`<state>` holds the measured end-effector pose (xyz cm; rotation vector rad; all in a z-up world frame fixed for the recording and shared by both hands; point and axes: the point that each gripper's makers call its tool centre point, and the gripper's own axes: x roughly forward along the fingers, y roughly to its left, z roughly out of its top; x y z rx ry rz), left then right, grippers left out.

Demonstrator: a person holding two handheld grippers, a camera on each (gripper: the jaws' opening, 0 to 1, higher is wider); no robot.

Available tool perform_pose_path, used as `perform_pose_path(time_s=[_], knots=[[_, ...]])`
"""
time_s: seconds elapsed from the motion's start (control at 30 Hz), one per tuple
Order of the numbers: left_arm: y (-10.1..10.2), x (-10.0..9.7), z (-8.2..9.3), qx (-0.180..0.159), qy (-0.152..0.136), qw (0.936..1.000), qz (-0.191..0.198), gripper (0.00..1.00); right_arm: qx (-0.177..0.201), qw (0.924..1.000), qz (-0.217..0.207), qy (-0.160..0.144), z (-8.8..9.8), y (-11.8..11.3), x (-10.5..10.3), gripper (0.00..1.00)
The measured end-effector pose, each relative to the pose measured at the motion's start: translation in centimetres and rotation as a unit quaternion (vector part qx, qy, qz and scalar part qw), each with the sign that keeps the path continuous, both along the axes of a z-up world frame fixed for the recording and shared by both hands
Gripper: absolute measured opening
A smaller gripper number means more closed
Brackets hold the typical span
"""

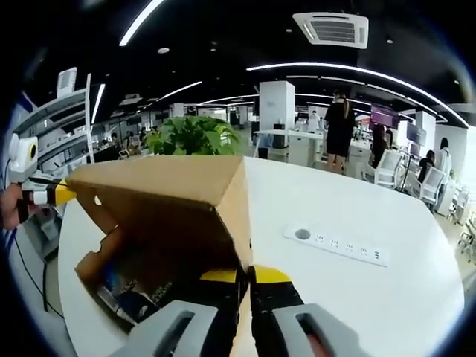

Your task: Operate the shoe box by opening the lid, removing the specified soft item, and placing it in the target area until the item is outside and the box remains undamaged.

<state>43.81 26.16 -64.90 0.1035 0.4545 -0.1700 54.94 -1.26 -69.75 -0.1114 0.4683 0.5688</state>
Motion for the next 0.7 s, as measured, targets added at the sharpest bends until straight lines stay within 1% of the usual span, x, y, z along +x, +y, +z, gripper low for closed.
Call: perform_pose_path(time_s=[0.07,0.4,0.57,0.7], knots=[[0.1,0.2,0.1,0.0,-0.002,1.0,0.0,0.02,0.002,1.0,-0.002,0.004,-0.1,0.0,0.2,0.0],[0.6,1.7,0.6,-0.006,-0.014,0.9998,0.014,0.02,-0.002,1.0,0.006,0.002,0.3,0.4,1.1,0.0],[0.8,2.4,0.0,-0.008,-0.009,0.9997,0.022,0.02,-0.001,1.0,0.008,0.003,0.4,0.5,1.4,0.0],[1.0,2.9,-0.8,-0.01,0.0,0.9996,0.026,0.02,-0.002,0.9999,0.012,0.003,0.4,0.5,1.6,0.0]])
